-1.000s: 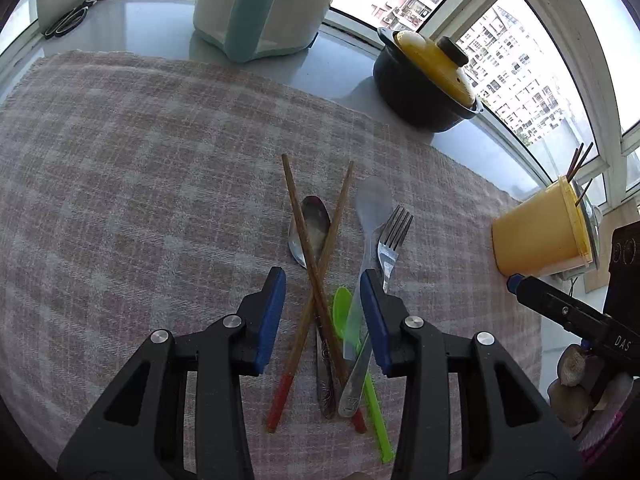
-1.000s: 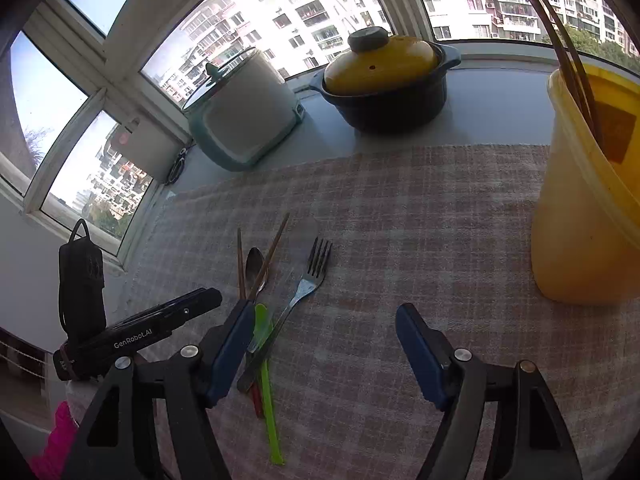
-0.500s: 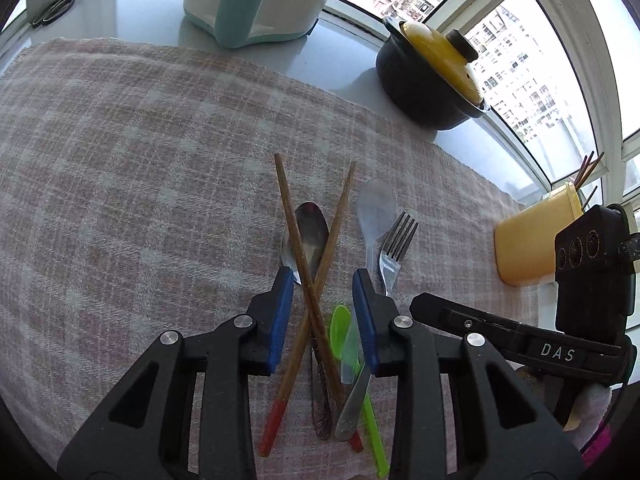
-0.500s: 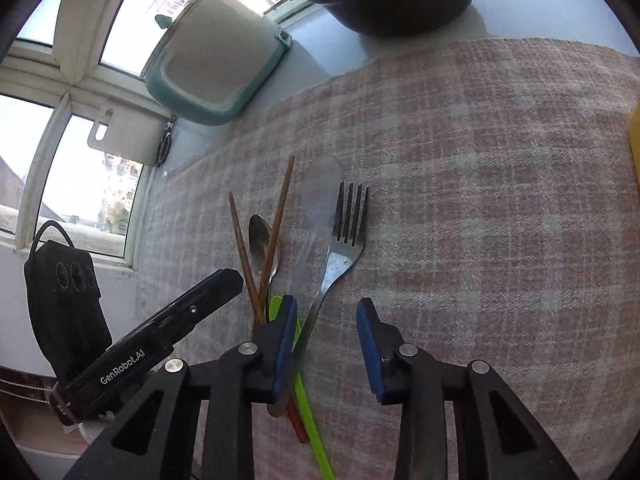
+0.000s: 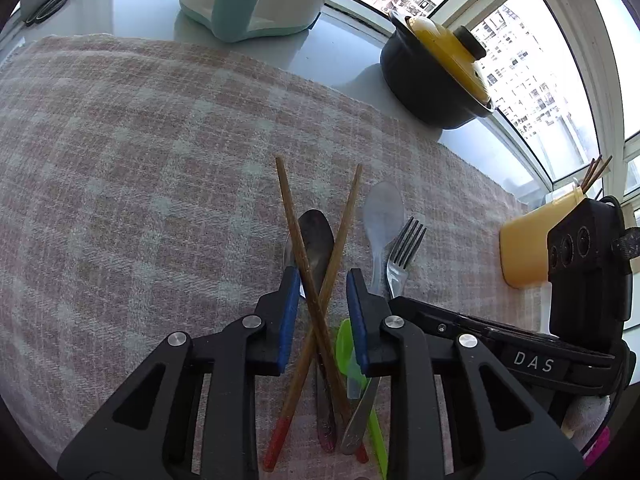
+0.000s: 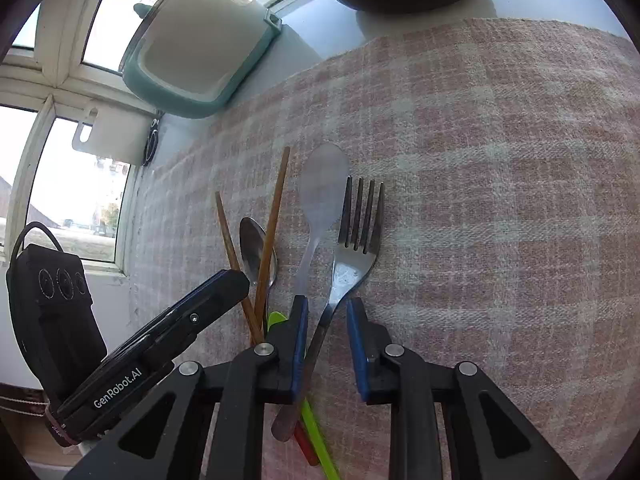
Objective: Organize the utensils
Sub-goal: 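Close the left tool on a red-tipped chopstick while the right tool grasps a metal fork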
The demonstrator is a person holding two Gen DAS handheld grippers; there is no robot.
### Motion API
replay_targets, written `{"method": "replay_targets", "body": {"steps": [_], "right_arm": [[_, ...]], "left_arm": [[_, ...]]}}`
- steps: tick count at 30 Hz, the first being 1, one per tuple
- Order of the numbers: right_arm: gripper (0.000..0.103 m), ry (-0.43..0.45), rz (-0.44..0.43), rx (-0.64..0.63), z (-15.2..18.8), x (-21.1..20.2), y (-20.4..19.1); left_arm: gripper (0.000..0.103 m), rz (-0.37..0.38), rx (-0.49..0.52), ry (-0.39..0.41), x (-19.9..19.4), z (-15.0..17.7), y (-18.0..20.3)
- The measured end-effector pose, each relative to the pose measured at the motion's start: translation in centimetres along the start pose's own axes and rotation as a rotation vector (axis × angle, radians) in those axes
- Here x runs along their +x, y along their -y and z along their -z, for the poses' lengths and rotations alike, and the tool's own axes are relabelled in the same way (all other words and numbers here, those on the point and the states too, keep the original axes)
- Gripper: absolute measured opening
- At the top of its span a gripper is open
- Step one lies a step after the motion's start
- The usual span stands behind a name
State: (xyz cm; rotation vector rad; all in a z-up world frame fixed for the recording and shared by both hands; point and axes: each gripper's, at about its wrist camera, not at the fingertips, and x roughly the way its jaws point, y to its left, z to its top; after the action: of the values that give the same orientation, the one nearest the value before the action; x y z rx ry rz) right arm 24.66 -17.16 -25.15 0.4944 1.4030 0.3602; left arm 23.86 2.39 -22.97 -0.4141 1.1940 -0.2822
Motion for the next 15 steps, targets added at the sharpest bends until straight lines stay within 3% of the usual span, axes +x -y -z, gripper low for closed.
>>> {"method": "replay_targets", "body": {"steps": [8, 15], "right_arm": [[0.017, -0.006, 0.065, -0.039, -0.6, 0.7, -1.3], [0.008, -0.017, 0.103, -0.052, -1.0, 1.2, -1.8]], "left_arm": [[0.021, 0.006, -0.002, -0.004, 0.6, -0.3, 0.0], [0.009, 0.009, -0.006, -0.016, 1.2, -0.3, -0.2]]}}
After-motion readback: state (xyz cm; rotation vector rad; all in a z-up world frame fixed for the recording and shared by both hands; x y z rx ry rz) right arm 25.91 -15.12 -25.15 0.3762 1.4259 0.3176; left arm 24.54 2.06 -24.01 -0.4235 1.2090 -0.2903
